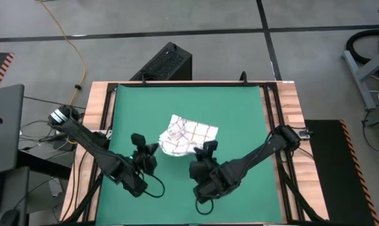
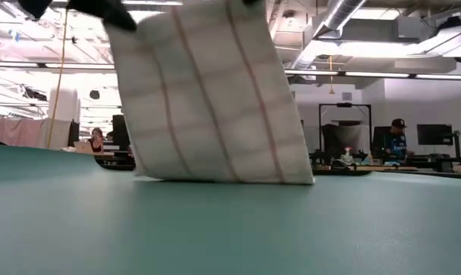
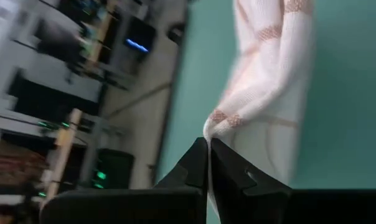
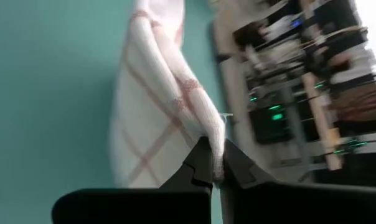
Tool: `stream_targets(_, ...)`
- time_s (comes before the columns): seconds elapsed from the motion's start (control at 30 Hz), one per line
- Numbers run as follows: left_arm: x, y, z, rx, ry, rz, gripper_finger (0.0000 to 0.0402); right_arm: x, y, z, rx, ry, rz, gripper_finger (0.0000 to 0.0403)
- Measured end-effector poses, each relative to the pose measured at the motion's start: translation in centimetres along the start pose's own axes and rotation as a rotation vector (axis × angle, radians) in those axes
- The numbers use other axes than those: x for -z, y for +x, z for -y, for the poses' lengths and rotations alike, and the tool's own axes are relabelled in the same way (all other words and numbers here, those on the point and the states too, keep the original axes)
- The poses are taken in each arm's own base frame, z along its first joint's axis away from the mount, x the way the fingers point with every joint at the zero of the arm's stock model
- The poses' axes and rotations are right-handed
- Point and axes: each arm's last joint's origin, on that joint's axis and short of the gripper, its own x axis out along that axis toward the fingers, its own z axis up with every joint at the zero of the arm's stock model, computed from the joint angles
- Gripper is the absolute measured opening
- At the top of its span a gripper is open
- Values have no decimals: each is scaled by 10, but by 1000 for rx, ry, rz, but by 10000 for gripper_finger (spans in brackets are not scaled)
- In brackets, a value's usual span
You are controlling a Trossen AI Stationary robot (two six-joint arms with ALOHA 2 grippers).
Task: Roll towel into tight, uniform cylinder
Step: Roll the white towel
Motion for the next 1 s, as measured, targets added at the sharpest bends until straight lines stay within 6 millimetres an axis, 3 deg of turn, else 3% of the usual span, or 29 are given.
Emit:
stream_targets(0.2, -13, -19, -68, -133, 25, 70, 0, -27, -4, 67, 140, -15, 34, 16)
stream_targets(0.37, -17, -31, -127, -163, -22, 83, 0, -38, -4, 115, 306, 26, 28, 16)
stream_targets(0.6, -9, -38, -207, -64, -180, 116, 0, -29, 17, 161, 170, 108, 5, 15)
stream_targets(0.77, 2, -35, -229, -65, -234, 75, 0, -26, 28, 165, 126, 75, -23, 15)
stream_targets(1.0, 11, 1, -223, 27, -237, -57, 0, -16, 63, 185, 26, 87, -88, 15)
